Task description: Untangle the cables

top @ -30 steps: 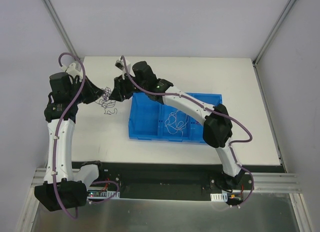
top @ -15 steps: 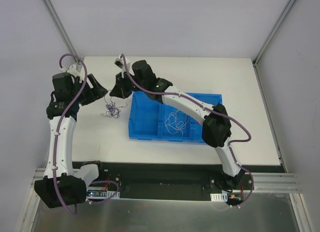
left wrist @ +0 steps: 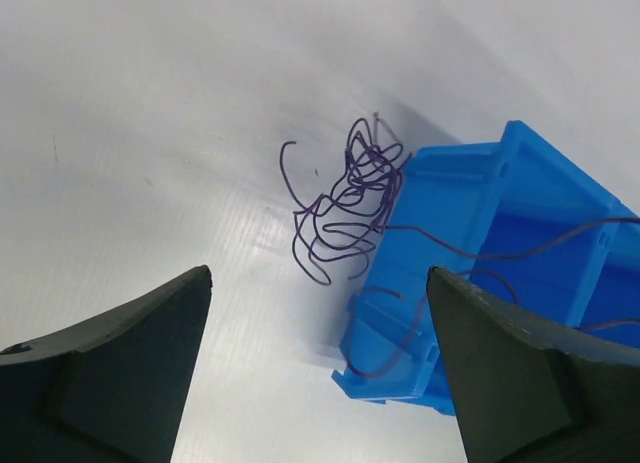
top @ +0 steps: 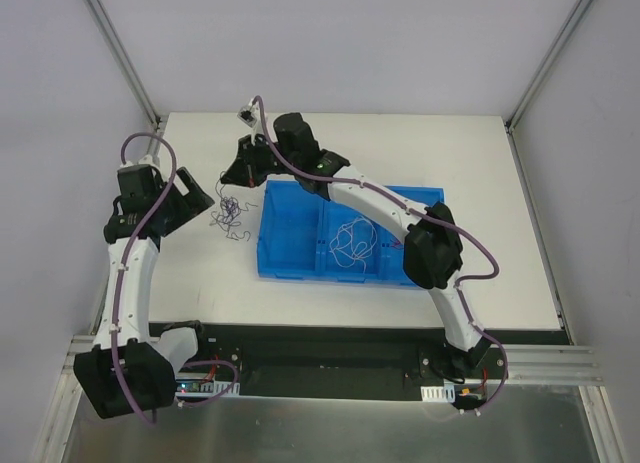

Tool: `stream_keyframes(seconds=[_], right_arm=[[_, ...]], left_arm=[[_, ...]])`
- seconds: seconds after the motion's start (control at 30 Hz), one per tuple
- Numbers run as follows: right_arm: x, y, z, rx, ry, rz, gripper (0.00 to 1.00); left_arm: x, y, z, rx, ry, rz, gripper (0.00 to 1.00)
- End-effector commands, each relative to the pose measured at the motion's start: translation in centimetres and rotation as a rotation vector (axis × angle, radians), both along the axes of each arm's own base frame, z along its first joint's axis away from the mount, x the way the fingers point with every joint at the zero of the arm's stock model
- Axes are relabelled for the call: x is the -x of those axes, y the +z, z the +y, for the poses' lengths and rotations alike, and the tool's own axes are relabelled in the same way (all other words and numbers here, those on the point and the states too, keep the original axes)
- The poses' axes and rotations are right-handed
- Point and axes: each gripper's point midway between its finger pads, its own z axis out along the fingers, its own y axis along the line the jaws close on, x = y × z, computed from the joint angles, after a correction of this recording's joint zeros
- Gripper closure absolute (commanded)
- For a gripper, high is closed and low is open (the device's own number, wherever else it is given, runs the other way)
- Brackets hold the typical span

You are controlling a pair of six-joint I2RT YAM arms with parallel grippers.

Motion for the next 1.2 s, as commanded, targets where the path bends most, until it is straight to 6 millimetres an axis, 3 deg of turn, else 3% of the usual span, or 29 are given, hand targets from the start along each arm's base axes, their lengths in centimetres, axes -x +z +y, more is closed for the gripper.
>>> stream_keyframes(seconds=[0.0,0.27,0.4,0.67,0.9,1.07,1.17], right_arm=[[1.6,5.4,-0.8,-0.106,0.04,-0.066,0.99],[2.1,6.4,-1.3,-0.12,0.054,-0.078,0.99],[2.5,7.3,-1.6,-0.136,0.063,-0.084,0.99],[4.9,11.8,-3.9,-0.197,0.091,-0.144,0.99],[8.5,18.4,-10.6,-0.286,0.053,-0.348,0.99],[9.3,20.0,-14.3,-0.319,-0.023,-0.453,0.99],[8.9,19.6,-14.2,-0.317,-0.035,-0.451,0.99]], left_arm=[[-1.0,-0.8,-0.3,0.148,0.047,0.003,0.1],[-3.9,-4.4,-6.3,0.657,-0.139,0.11,0.09],[-4.3,-7.4,-7.7,0.823,-0.142,0.123,0.16],[-4.3,-11.5,-7.6,0.798,-0.087,0.198,0.49],[-4.8,-13.1,-5.9,0.729,0.004,0.22,0.73],[-4.9,-13.1,-5.3,0.725,0.021,0.211,0.92],[-4.7,-11.8,-5.3,0.723,0.002,0.176,1.0]])
